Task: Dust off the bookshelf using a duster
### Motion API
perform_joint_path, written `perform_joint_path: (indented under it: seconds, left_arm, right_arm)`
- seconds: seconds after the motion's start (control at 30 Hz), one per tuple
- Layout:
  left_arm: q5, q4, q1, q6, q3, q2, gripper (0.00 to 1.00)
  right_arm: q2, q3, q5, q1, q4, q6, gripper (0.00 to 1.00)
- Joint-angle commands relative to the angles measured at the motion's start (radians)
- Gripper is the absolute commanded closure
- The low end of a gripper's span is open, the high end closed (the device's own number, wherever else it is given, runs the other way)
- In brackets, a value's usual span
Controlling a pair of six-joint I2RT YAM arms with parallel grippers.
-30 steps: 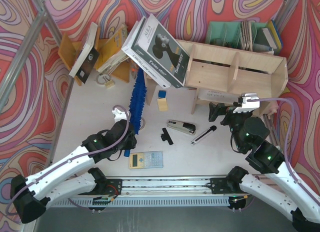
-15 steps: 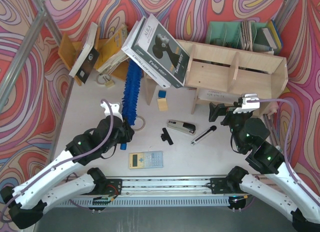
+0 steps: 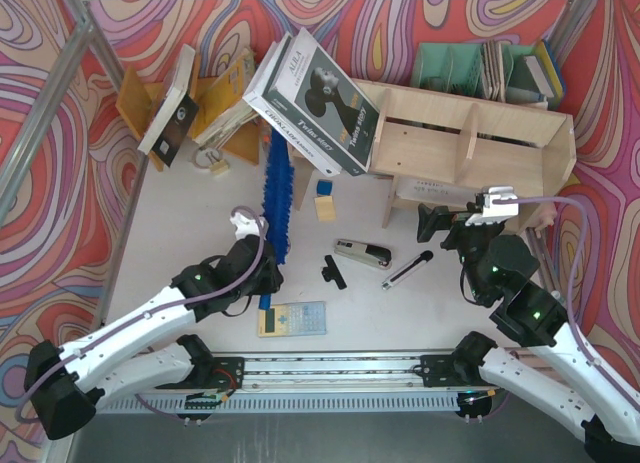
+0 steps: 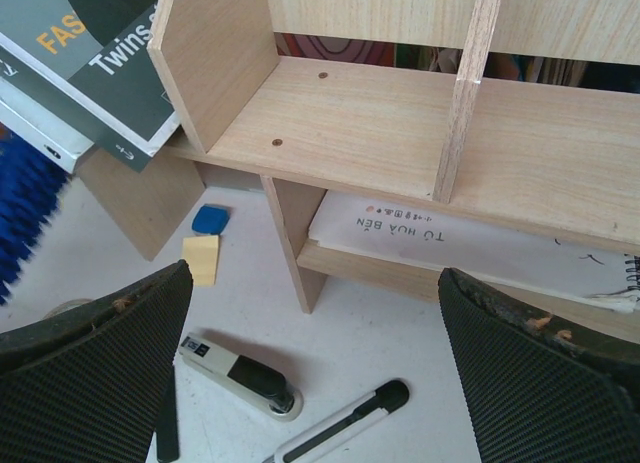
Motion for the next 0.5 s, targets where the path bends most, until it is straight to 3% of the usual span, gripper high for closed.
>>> perform_joint_path:
  seconds: [0.0,0.47]
  left_arm:
    - [0.061,0.074,0.000,-0.057,-0.066,0.015,1.00]
    - [0.001,-0.034,0.000,-0.038,-0.075,-0.043,1.00]
  right_arm:
    - [0.003,-0.004,0.019,0.001,0.045,-0.022,0.01]
    - [0.010,-0.003,0.017,0.001,0.050,-0.025,0.01]
